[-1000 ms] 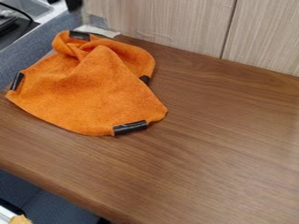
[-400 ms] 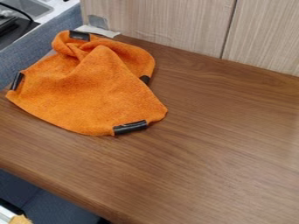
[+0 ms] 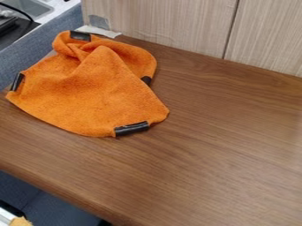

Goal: Unfold the cloth to the top left

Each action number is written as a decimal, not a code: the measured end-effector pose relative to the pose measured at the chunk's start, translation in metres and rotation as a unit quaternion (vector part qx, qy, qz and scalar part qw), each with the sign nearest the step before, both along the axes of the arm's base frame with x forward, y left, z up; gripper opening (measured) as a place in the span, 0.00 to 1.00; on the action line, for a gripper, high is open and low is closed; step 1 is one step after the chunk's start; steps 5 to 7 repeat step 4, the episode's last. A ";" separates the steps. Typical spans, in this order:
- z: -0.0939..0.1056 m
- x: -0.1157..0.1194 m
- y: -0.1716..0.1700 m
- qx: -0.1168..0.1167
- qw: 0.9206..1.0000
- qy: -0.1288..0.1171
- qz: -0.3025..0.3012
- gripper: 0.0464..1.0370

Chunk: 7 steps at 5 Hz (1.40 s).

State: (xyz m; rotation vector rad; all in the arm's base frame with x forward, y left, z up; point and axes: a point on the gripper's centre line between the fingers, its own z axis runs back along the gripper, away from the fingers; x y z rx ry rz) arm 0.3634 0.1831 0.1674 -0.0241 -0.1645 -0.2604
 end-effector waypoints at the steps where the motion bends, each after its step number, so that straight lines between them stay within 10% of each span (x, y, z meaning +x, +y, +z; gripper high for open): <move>1: 0.000 0.000 0.000 0.000 1.000 0.000 0.000 0.96; 7: -0.022 -0.003 -0.004 -0.029 0.999 0.029 -0.017 0.96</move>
